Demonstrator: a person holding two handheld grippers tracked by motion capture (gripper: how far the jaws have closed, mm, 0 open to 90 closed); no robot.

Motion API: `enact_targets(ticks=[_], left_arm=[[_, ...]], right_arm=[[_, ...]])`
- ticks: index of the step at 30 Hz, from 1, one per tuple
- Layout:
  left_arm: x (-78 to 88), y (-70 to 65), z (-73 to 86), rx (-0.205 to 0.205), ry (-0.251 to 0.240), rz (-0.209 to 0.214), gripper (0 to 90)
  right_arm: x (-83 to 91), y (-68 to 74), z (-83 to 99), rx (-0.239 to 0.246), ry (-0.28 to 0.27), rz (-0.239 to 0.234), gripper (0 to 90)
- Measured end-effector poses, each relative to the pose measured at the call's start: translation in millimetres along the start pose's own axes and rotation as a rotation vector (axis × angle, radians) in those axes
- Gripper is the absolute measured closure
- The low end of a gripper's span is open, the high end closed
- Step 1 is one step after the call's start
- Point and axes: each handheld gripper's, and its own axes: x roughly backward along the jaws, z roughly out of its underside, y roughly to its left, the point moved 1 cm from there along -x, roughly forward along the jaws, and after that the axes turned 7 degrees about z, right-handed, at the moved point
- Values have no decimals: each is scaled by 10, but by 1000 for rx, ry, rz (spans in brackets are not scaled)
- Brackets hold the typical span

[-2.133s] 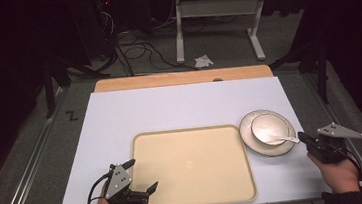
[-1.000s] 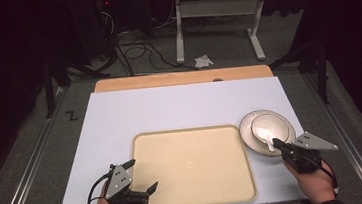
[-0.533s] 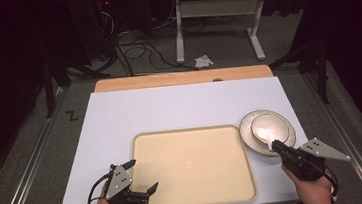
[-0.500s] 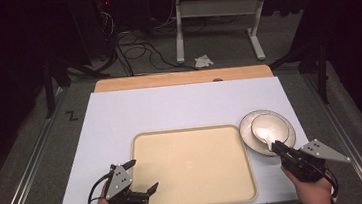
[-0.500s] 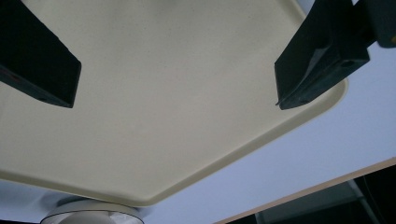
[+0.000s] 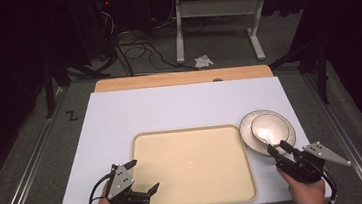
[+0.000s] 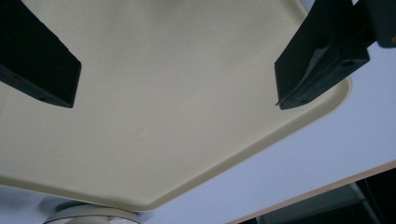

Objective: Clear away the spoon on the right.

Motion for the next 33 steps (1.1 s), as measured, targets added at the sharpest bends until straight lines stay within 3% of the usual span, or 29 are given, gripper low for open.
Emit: enact_targets(ticks=[4,15,33], left_arm=[[-6,1,2,-3,2,0,12],[-7,-2,2,-9,4,3,12],[-5,-2,2,-9,4,3,13]], right_arm=[[-52,-25,6,-75,15,-14,479],[-144,-48,57,-107,58,-27,565],[-137,-72,70,-91,70,-6,739]])
